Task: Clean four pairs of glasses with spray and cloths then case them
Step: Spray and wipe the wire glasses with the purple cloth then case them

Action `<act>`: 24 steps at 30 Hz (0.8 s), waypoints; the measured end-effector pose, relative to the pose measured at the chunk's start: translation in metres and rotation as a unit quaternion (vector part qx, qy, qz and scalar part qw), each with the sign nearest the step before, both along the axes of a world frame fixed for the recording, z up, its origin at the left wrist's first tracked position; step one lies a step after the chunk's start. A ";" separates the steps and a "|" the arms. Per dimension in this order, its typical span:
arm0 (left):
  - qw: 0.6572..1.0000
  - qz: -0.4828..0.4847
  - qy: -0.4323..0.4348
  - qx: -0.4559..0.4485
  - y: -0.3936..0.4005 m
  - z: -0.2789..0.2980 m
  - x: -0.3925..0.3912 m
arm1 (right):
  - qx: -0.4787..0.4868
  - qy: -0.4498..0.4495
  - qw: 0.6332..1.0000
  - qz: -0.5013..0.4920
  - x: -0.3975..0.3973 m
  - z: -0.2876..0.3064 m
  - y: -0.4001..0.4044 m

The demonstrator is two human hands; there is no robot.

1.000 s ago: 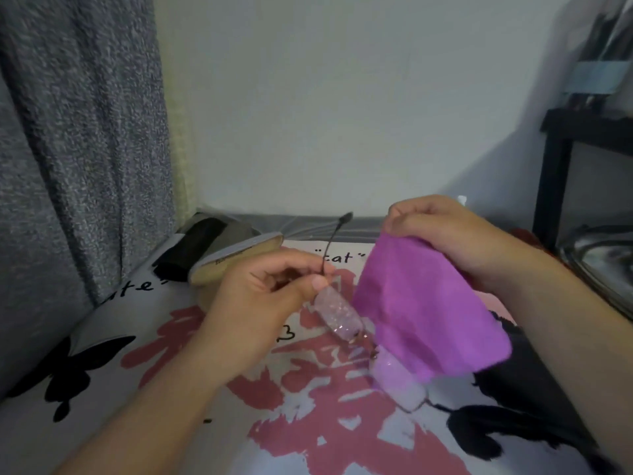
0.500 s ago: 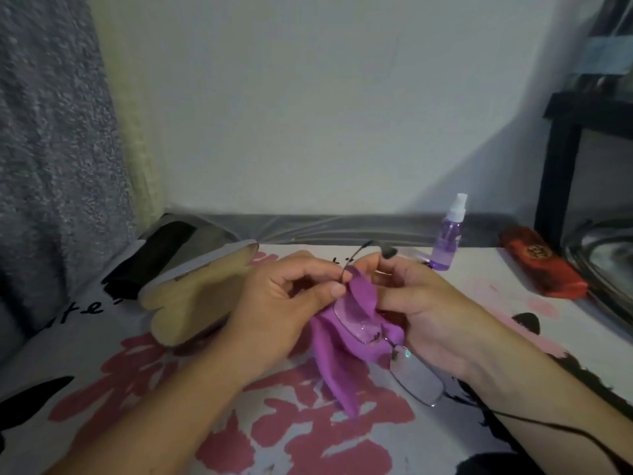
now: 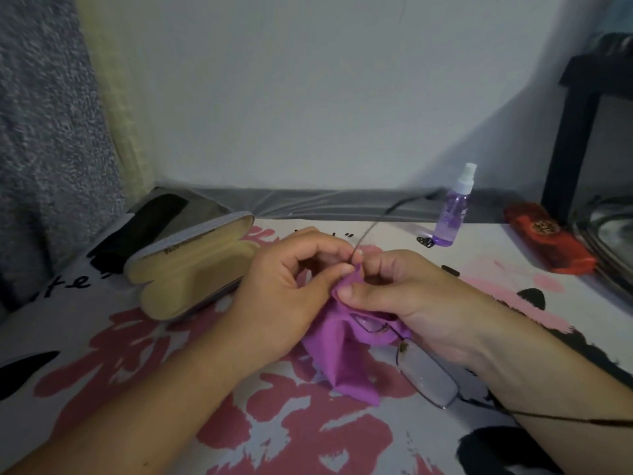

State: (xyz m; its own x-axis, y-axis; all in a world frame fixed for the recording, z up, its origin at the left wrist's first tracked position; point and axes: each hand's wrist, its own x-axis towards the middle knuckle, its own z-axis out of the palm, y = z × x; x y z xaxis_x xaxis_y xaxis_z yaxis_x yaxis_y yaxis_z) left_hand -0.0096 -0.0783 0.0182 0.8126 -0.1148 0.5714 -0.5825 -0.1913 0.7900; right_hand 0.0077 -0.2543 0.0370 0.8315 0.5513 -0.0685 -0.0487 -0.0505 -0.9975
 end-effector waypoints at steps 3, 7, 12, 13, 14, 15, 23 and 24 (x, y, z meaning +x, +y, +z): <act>1.000 0.012 0.000 0.001 -0.001 -0.001 -0.001 | 0.003 -0.017 1.000 -0.017 -0.003 -0.001 0.003; 0.999 0.039 -0.004 0.011 0.000 0.001 -0.002 | 0.023 0.018 0.999 -0.031 -0.004 -0.006 0.003; 0.997 0.040 -0.033 0.055 0.005 -0.001 0.000 | 0.017 0.024 1.000 0.003 -0.001 -0.008 0.005; 0.997 0.037 -0.034 0.054 0.005 -0.001 -0.001 | 0.015 0.028 0.999 0.012 -0.001 -0.006 0.004; 0.998 0.035 -0.028 0.047 0.004 0.001 -0.001 | 0.015 0.023 1.000 0.014 -0.002 -0.004 0.004; 0.999 0.031 -0.016 0.036 0.003 0.003 -0.002 | 0.019 0.017 1.000 0.011 -0.003 -0.001 0.004; 0.993 -0.051 0.089 -0.054 0.013 0.013 -0.001 | 0.003 0.023 0.999 0.025 -0.004 0.001 -0.001; 0.994 -0.057 0.086 -0.045 0.013 0.012 -0.002 | -0.007 0.023 0.999 0.041 -0.003 0.001 -0.002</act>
State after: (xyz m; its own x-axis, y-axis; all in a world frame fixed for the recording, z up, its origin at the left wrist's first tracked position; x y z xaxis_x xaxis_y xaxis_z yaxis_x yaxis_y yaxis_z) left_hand -0.0113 -0.0656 0.0303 0.8837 -0.1663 0.4375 -0.4513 -0.0551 0.8907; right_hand 0.0045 -0.2565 0.0377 0.7799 0.6154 -0.1137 -0.0898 -0.0697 -0.9935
